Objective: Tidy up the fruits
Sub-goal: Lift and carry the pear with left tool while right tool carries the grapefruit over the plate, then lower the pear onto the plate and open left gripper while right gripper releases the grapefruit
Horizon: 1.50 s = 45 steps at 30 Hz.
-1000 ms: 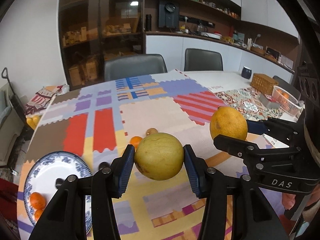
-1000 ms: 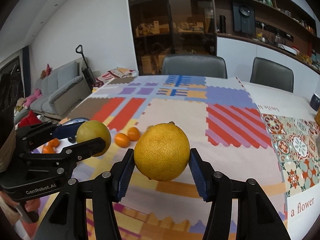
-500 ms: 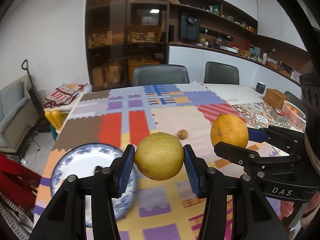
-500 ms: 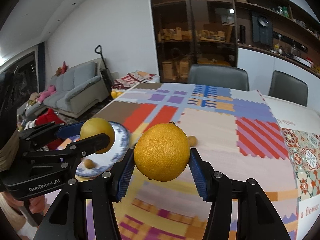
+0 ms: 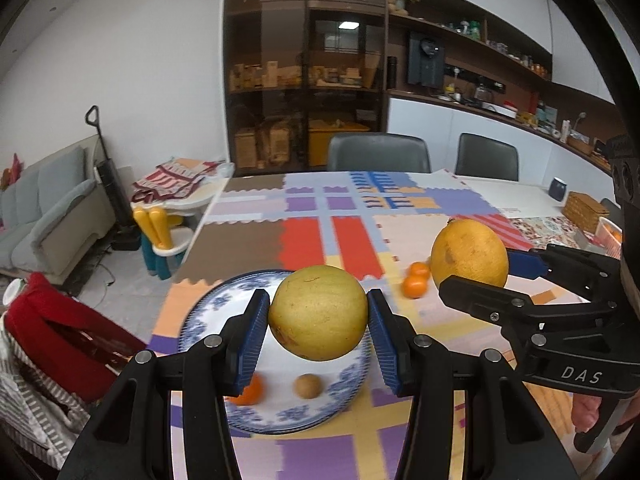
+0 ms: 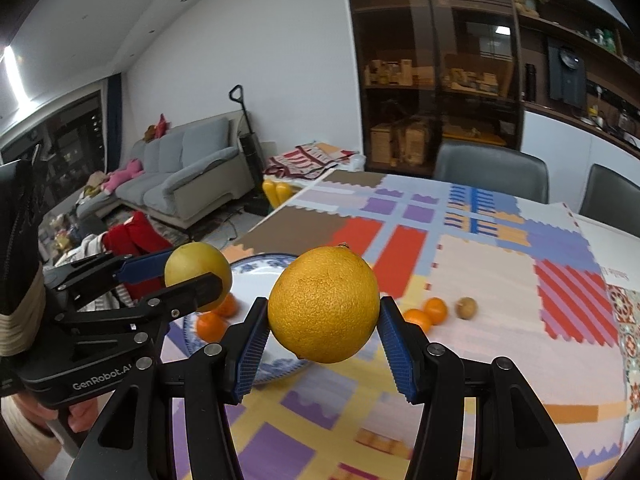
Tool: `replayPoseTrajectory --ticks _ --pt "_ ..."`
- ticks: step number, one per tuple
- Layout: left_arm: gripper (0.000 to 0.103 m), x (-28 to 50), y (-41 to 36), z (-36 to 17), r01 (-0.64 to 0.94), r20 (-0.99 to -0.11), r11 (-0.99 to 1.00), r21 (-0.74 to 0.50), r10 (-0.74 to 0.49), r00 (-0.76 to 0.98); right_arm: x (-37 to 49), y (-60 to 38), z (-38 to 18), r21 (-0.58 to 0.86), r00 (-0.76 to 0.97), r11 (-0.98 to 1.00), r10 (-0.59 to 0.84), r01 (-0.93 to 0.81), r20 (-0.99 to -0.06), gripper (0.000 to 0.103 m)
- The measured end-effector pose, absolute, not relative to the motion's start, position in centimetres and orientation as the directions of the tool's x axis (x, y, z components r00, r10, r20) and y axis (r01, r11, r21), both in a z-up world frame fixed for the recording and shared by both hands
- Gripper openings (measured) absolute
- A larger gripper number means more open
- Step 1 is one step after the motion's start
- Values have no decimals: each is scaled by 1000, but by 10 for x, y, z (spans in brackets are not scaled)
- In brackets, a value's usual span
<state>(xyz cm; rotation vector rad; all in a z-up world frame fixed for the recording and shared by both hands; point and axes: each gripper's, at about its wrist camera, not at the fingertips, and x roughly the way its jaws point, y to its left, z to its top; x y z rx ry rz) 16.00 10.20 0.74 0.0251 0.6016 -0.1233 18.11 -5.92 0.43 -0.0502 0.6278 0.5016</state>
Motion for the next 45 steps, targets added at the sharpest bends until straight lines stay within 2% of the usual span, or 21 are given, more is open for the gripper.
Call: replayPoseTrajectory --ticks 19,34,45 --pt "49 221 164 -34 85 -667 996 -15 -73 741 238 13 -36 95 592 862 417 -498 -689 55" --pt "49 265 173 -75 81 -757 997 9 -46 651 269 32 -87 130 470 863 386 -488 -794 55" --pt "50 267 171 -74 80 -759 996 27 -32 651 270 33 -103 155 420 869 375 -470 -826 56"
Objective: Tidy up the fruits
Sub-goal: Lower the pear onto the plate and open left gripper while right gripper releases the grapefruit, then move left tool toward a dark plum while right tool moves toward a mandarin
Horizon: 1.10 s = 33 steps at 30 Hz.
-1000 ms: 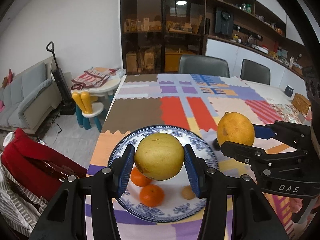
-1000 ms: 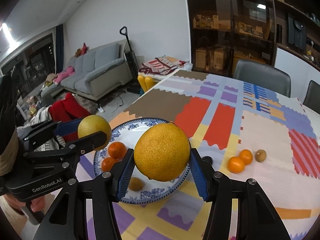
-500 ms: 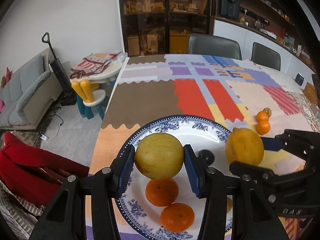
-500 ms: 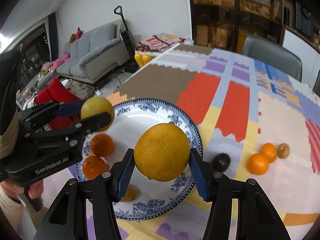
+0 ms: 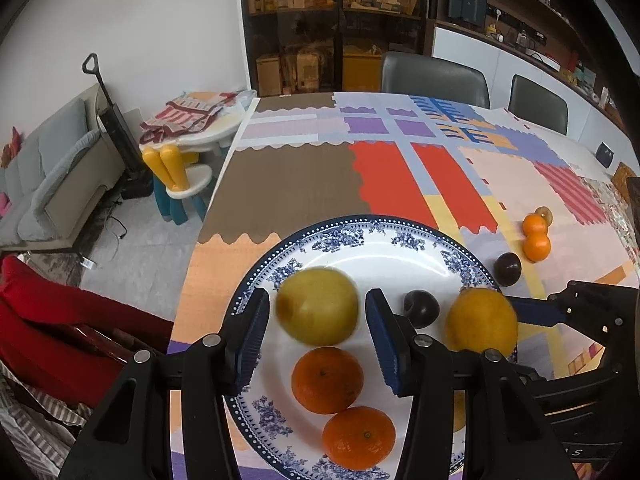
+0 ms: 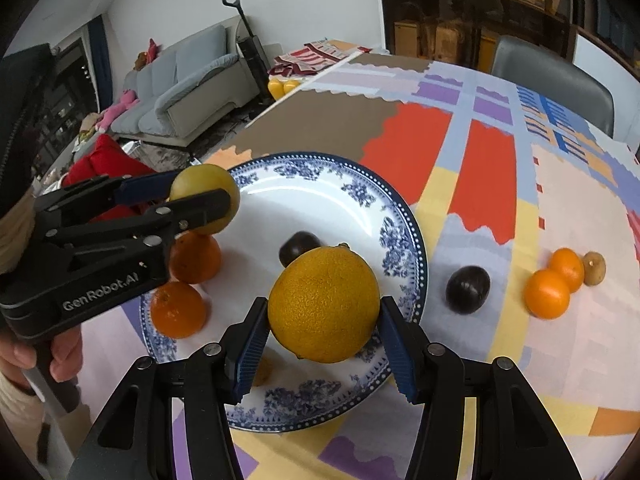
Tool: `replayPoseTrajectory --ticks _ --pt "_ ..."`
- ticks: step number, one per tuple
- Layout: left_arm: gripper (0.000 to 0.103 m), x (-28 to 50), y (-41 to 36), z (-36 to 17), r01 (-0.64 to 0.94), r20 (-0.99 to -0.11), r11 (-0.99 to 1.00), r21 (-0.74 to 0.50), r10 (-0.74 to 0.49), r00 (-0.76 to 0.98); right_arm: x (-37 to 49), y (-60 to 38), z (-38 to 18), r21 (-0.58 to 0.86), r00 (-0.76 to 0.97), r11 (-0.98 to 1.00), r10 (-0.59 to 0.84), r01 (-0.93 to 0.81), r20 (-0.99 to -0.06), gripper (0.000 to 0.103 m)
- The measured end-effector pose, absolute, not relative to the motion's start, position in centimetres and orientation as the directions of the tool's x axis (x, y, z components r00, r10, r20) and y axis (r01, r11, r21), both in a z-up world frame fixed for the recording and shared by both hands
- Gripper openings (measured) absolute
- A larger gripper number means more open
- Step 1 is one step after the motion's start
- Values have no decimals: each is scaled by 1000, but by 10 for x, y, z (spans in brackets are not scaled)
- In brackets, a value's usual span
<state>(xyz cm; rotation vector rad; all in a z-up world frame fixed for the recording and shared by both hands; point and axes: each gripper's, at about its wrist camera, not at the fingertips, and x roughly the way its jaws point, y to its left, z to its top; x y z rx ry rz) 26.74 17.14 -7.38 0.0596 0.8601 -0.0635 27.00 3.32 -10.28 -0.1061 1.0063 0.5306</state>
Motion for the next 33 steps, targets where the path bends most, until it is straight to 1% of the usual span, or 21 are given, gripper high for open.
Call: replayPoseTrajectory --ticks 3,5,9,11,16,22,24,30,33 --pt "53 266 170 -73 79 -761 997 27 -31 648 267 32 -100 150 433 867 379 -475 -818 57" --pt "53 263 170 -72 78 -761 997 24 -32 648 264 31 -96 145 446 867 380 -476 -811 60" --pt "54 252 167 -64 72 -748 997 37 -20 664 258 27 -87 138 467 870 380 -472 -799 61" --pt "58 244 163 -58 65 -737 997 51 -7 676 254 23 -83 135 479 872 382 -471 -790 61" --pt "58 222 153 -39 50 -712 997 64 10 703 239 9 -64 123 530 881 381 -457 -758 61" --pt "63 195 135 -12 54 -665 996 68 4 747 219 -13 -36 102 606 897 370 -430 -704 61" --pt "67 187 129 -4 59 -648 996 64 -3 762 212 -22 -27 95 631 901 369 -424 -683 61" --pt "72 170 104 14 68 -605 997 45 -27 796 199 -51 -6 99 680 911 369 -401 -634 61" --pt "72 165 90 19 77 -592 996 42 -37 805 194 -66 1 94 701 917 360 -388 -616 61"
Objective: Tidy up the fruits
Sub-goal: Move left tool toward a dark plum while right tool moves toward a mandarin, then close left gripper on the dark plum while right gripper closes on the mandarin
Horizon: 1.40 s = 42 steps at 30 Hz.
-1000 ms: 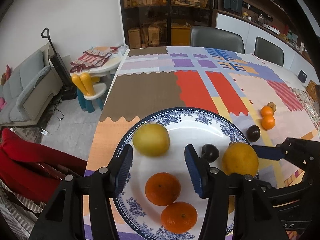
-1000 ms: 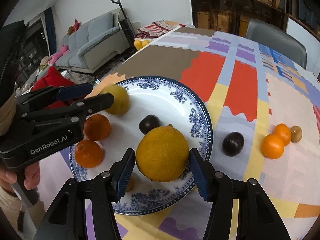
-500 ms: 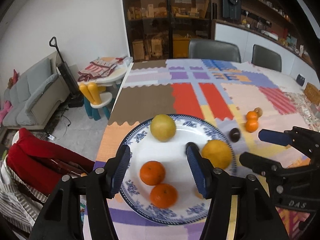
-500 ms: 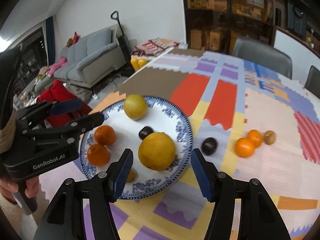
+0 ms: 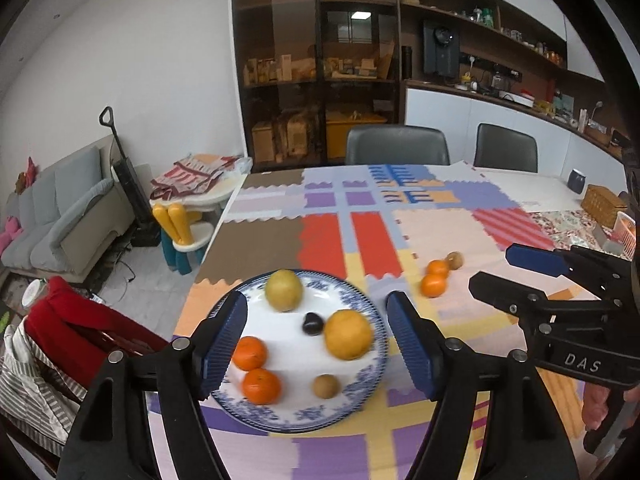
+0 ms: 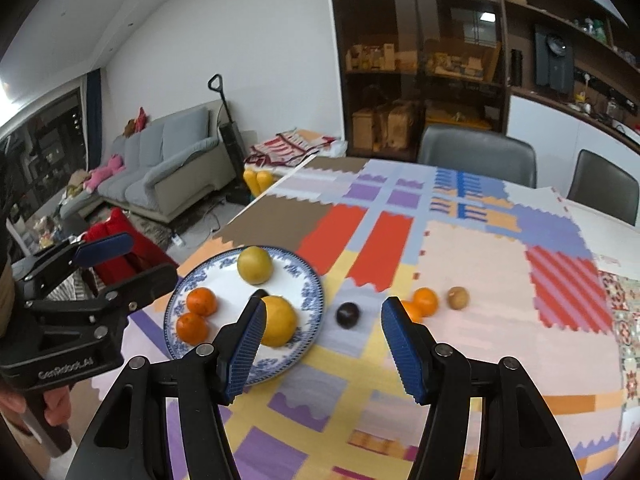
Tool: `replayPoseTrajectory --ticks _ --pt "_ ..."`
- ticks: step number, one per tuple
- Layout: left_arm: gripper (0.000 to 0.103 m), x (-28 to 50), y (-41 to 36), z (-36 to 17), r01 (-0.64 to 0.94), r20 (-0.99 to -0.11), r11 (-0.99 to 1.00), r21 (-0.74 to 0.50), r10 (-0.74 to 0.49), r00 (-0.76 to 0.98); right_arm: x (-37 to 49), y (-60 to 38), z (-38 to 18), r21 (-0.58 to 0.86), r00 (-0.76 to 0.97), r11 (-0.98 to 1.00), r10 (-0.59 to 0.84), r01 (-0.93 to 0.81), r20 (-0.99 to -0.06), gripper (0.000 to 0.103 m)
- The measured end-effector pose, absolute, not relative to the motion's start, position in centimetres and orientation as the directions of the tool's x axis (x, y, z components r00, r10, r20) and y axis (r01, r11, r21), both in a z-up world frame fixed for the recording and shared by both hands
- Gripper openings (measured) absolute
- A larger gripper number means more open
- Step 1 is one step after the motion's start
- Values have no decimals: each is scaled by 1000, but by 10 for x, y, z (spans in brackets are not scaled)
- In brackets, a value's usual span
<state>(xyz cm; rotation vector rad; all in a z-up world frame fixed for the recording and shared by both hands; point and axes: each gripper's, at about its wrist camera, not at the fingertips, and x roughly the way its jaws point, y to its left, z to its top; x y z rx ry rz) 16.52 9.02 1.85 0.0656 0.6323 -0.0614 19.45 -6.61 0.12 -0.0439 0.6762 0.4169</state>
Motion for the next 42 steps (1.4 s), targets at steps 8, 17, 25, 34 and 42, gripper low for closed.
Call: replayPoseTrajectory --ticks 8,17,25,34,42 --pt "72 164 57 12 128 -576 991 27 -89 813 190 -103 9 79 744 935 325 -347 -584 61" --pt "72 174 37 -3 217 -557 975 46 -155 816 187 -123 4 44 779 950 279 -309 -561 61" --pt "71 199 32 -25 303 -581 951 66 -210 786 201 -121 -15 37 769 946 283 -321 -573 61" --pt "59 239 30 -44 450 -664 888 90 -283 692 236 -116 -46 100 710 946 298 -307 -638 60" --pt "51 273 24 -63 569 -744 816 98 -319 587 263 -109 -73 143 658 951 293 -274 -694 55"
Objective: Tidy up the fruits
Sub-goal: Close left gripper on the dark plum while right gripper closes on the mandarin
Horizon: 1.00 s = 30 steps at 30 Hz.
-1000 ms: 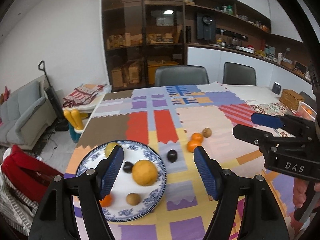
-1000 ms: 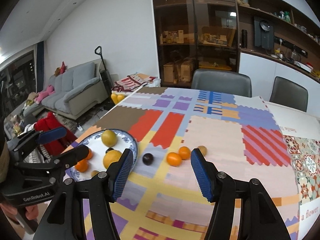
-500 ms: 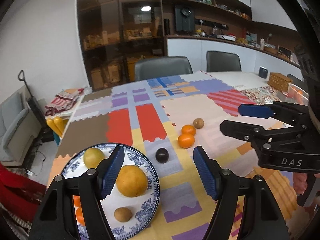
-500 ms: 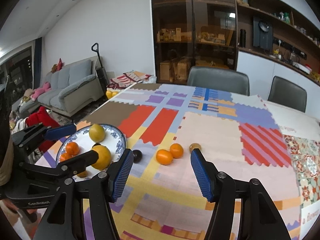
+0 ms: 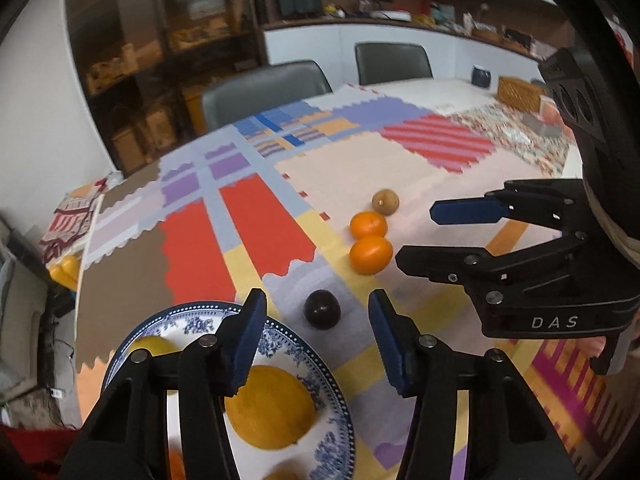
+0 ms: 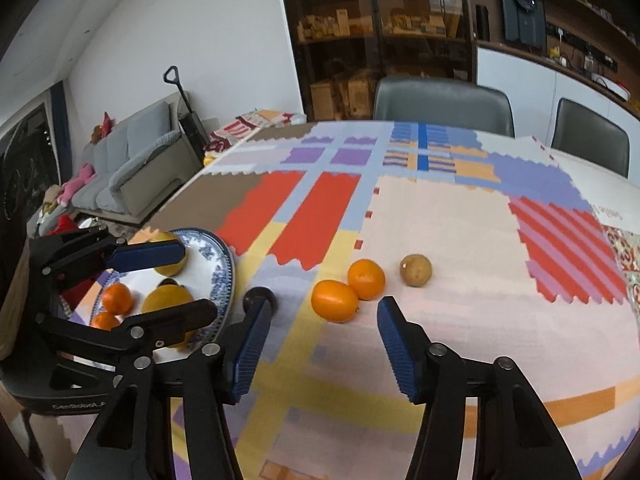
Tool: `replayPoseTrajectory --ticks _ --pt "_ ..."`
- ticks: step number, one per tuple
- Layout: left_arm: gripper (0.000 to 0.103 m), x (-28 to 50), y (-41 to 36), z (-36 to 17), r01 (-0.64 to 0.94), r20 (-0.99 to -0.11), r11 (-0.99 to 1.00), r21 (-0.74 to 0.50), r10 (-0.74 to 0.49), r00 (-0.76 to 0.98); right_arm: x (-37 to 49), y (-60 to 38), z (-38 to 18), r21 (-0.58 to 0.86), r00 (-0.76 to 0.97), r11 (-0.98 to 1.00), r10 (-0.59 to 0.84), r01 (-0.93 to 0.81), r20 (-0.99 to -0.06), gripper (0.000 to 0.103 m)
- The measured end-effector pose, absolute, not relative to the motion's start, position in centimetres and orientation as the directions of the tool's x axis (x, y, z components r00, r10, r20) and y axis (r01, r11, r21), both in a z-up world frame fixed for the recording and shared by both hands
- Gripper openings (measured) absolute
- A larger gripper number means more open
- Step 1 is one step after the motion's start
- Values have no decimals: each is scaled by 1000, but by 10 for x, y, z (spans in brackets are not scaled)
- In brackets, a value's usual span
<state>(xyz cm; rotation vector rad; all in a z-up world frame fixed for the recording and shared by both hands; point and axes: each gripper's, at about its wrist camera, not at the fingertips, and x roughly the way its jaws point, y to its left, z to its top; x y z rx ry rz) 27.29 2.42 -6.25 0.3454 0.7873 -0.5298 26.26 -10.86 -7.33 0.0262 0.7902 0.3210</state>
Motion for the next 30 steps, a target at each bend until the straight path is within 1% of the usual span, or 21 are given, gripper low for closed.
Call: replayPoseTrajectory --ticks 3,6,10,12,14,18,22,24,25,27,30 --pt "50 283 20 -72 607 -777 788 100 -320 542 271 -108 -83 160 637 953 292 -257 -713 55" --pt "47 289 16 -80 634 -799 766 108 -313 513 280 -108 -92 179 613 953 295 -245 -733 50" --pt "46 294 13 -85 652 -807 750 111 -315 500 288 -108 -101 216 585 948 316 -235 -747 49" --pt "44 297 11 -87 658 -814 746 106 -316 488 291 -108 -105 219 578 948 316 -233 -752 49" --pt "43 299 10 -89 660 -820 744 101 -313 479 294 -108 -107 232 571 945 324 -229 -754 45" --pt "42 305 7 -93 663 -830 744 86 -315 461 303 -110 -111 263 555 939 342 -219 -759 45" --pt "37 310 6 -98 657 -840 750 77 -306 448 310 -108 -115 271 543 937 349 -221 -764 45" --pt "33 312 6 -99 653 -844 754 65 -308 439 313 -108 -118 279 534 935 355 -219 -767 43" --pt "33 313 6 -99 651 -846 756 60 -308 436 315 -108 -119 278 531 936 352 -217 -771 40" --pt "33 314 6 -100 648 -847 759 60 -305 435 316 -108 -122 290 520 932 362 -218 -773 39" --pt "30 316 5 -103 643 -855 765 50 -300 423 316 -107 -123 290 517 930 367 -226 -773 38"
